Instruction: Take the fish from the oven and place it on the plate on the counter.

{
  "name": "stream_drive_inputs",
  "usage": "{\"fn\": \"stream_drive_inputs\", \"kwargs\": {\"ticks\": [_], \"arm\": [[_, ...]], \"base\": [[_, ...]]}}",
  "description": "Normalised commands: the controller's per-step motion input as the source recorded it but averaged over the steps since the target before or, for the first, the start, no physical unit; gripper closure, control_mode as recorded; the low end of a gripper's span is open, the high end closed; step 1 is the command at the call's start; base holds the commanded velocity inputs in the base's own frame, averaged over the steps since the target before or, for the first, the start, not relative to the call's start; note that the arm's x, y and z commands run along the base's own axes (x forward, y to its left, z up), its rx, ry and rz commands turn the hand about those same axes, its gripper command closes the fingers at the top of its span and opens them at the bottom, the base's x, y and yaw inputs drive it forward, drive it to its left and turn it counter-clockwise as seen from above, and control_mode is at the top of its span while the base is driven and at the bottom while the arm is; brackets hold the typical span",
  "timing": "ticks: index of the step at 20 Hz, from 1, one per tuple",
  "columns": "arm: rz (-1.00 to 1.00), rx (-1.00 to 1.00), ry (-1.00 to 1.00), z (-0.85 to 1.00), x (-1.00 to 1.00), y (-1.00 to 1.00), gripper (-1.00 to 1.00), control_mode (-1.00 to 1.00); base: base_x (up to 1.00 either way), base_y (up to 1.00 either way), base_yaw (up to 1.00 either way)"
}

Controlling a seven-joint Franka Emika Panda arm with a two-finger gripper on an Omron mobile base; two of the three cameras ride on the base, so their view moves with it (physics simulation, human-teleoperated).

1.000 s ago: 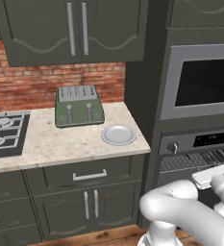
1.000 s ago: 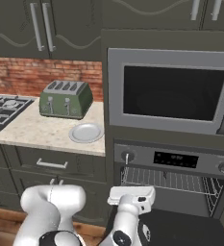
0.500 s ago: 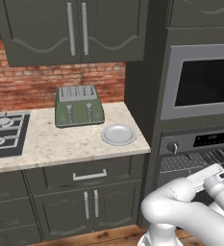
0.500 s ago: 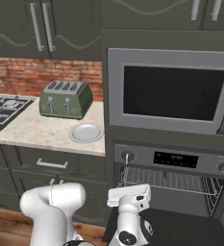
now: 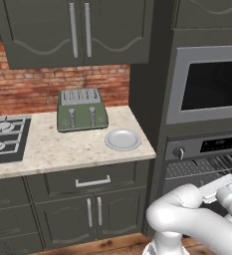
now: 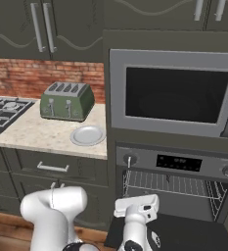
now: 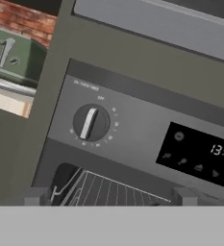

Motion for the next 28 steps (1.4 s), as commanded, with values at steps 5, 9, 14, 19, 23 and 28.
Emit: {"fn": "stream_drive_inputs", "kwargs": {"ticks": [5, 9, 14, 19, 23, 28], "arm": [[-0.01, 0.0, 0.03, -0.06, -0.11, -0.2, -1.0, -1.0], [0.0, -0.05, -0.2, -0.25, 0.03, -0.12, -1.0, -1.0], [-0.01, -0.11, -0.07, -0.34, 0.03, -0.27, -1.0, -1.0], [0.0, -0.15, 0.02, -0.35, 0.12, -0.26, -1.0, -1.0], [0.01, -0.18, 0.01, -0.1, 0.12, -0.33, -1.0, -1.0], [0.0, -0.26, -0.1, -0.26, 0.02, -0.38, -1.0, -1.0]], "base": [[0.0, 0.0, 0.0], [0.0, 0.0, 0.0], [0.0, 0.0, 0.0], [0.0, 0.0, 0.0], [0.0, 0.0, 0.0], [0.0, 0.0, 0.0]]}}
